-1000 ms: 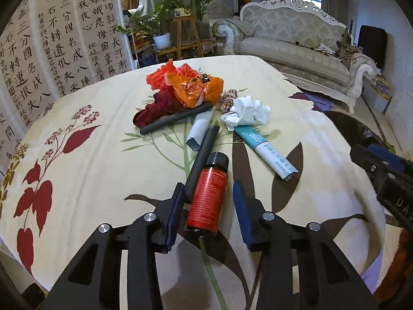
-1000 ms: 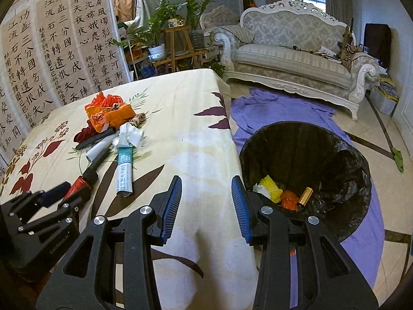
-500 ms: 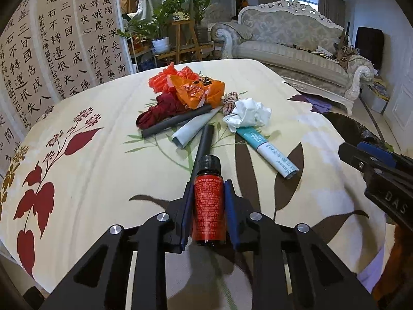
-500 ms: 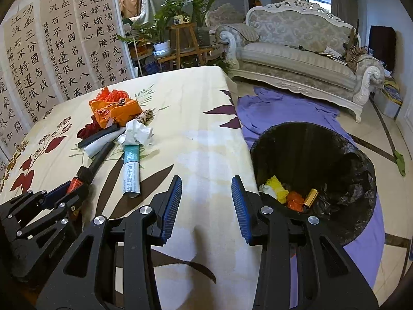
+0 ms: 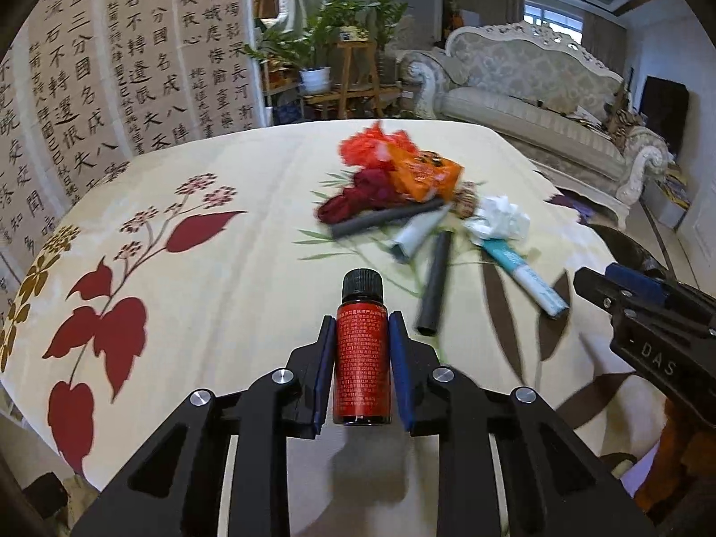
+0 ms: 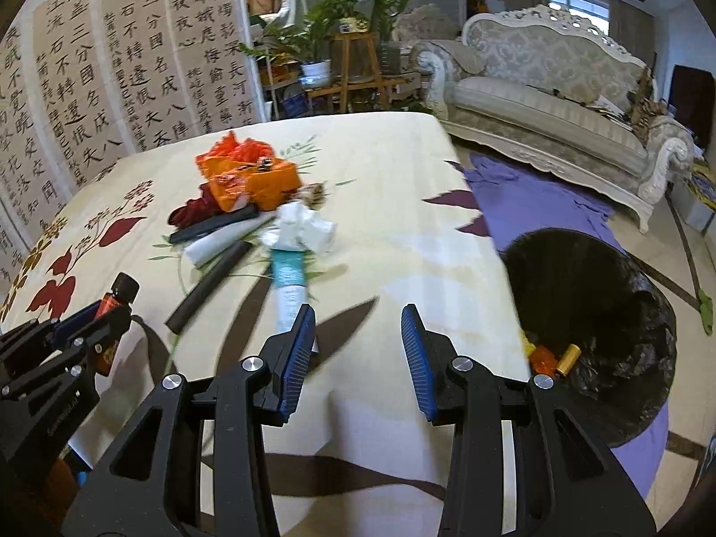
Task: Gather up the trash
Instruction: 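Grasp the white ribbon bundle with the right gripper while the left holds the red bottle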
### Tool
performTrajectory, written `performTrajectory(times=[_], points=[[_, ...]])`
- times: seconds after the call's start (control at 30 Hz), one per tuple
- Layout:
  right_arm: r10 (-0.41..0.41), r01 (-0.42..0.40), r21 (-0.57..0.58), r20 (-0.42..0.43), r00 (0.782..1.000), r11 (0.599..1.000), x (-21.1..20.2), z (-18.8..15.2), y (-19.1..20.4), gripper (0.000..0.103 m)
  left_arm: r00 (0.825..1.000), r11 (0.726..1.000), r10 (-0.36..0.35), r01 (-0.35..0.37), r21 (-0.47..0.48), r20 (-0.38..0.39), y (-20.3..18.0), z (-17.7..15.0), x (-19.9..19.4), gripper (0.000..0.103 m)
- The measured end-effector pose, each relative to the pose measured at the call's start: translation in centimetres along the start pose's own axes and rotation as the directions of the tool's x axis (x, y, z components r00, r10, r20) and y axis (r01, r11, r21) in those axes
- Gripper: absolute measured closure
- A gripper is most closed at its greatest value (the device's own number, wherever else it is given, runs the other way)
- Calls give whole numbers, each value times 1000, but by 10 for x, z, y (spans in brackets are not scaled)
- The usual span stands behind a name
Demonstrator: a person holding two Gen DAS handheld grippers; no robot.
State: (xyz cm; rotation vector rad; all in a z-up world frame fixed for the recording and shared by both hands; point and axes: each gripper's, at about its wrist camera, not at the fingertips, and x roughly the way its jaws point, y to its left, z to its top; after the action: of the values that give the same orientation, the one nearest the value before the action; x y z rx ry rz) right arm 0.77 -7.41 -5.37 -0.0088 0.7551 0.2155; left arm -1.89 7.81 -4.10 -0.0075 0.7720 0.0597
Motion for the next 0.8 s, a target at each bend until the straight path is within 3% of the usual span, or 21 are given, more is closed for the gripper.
performTrajectory(times=[0.27, 0.57, 0.7, 0.8], points=[[24, -26, -47, -32, 999, 999, 14, 8, 21, 64, 999, 997, 50, -51, -57, -19, 35, 3, 15, 78], [18, -28, -91, -112, 994, 995, 37, 11, 37, 65, 999, 996, 42, -44, -82, -32, 46, 5, 23, 78], [6, -19, -114, -113, 994, 993, 36, 9, 40, 83, 999, 995, 36, -39, -86, -34, 47, 3, 24, 78], [9, -22, -118, -112, 994, 993, 34, 7, 40, 85, 999, 995, 35, -38, -88, -34, 48, 2, 24, 78]])
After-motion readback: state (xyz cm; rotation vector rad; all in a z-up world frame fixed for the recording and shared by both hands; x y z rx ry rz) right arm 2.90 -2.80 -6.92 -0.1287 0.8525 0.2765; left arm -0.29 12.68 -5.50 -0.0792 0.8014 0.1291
